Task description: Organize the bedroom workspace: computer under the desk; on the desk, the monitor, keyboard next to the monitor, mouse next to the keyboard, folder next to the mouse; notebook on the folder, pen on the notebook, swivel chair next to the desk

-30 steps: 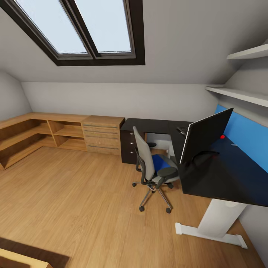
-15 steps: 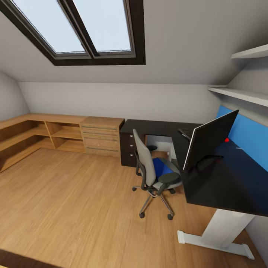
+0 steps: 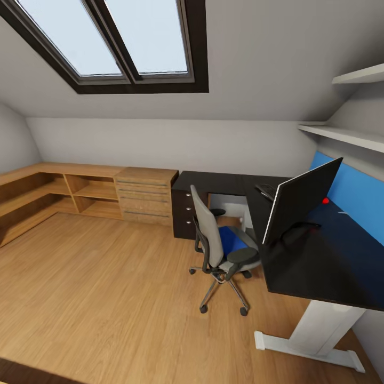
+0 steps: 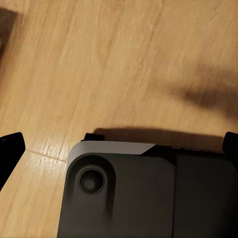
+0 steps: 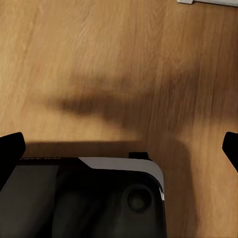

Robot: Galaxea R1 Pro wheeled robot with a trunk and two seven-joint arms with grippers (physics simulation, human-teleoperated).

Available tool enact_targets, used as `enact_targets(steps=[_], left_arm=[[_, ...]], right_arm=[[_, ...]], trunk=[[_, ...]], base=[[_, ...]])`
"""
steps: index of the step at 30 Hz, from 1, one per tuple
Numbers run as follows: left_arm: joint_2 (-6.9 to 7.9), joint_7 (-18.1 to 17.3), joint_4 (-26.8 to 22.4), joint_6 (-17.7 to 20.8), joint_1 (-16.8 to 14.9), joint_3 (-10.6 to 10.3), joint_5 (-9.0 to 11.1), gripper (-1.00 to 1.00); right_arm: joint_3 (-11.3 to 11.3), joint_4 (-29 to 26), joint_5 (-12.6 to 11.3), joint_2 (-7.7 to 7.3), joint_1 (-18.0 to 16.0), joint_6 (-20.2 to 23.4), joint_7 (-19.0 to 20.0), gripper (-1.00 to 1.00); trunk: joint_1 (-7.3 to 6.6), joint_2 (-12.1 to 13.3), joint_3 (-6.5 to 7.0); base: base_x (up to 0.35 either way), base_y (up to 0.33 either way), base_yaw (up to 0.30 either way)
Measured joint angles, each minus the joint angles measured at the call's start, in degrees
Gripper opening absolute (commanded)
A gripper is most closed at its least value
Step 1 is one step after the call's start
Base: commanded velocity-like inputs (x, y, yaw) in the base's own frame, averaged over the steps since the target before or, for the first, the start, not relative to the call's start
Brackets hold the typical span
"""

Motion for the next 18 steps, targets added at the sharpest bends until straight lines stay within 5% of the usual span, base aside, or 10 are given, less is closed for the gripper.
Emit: enact_targets(steps=[13, 18], left_arm=[[0.04, 0.1, -0.2, 0.0, -0.1, 0.1, 0.2, 1.00], [0.04, 0.3, -0.2, 0.0, 0.0, 0.1, 0.2, 1.00]], right_arm=[[0.1, 0.0, 0.1, -0.01, 0.0, 0.0, 0.0, 1.00], [0.1, 0.0, 0.1, -0.11, 0.0, -0.1, 0.0, 1.00]], trunk=[[0.00, 0.0, 0.00], [1.09, -2.0, -0.89]], base=[[0.000, 0.000, 0.000], [0.000, 0.000, 0.000]])
